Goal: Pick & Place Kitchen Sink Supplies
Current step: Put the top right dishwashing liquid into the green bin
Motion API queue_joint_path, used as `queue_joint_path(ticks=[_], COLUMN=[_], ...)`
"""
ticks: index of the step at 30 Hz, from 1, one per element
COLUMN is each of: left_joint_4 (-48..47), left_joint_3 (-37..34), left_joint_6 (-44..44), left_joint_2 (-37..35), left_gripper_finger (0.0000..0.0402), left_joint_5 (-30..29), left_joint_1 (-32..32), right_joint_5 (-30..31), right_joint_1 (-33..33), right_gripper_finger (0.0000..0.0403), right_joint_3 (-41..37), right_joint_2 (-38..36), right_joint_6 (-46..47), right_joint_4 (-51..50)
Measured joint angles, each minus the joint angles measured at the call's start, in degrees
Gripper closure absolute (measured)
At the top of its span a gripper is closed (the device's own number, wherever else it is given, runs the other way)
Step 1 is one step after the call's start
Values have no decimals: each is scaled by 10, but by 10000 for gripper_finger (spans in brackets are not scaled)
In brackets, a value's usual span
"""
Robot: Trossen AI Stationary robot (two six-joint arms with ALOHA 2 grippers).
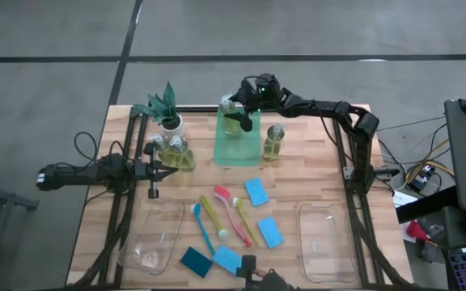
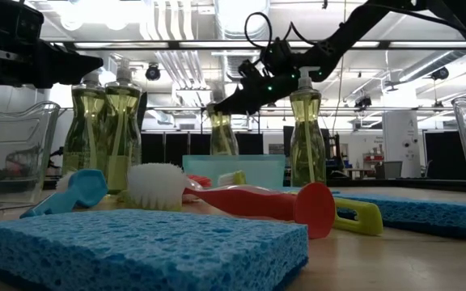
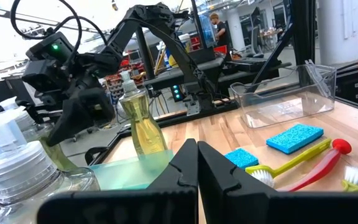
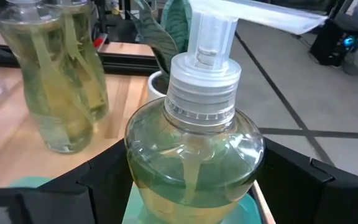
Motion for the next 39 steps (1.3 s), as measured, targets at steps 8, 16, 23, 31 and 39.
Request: queue_joint_path(ticks=[8,16,23,31,39], left_joint_4=[0,0,0,0,0], left_joint_3=[0,0,0,0,0], left_joint_6=[0,0,0,0,0], left_joint_2=[0,0,0,0,0], left_gripper_finger=[401,401,401,401,401], left_joint_5=[-2,-2,-2,-2,-1], left_joint_1=[0,0,0,0,0], right_joint_5=[10,26,37,90,87], right_joint_1=[0,0,0,-1,0], right_gripper_finger=[115,115,104,59,42], right_joint_3=[0,-4,-14,-27,-28], right_joint_2=[2,2,3,2,0], right_joint_6=[-10,-10,-18,-13,2], right_joint_4=[19,19,22,58,52])
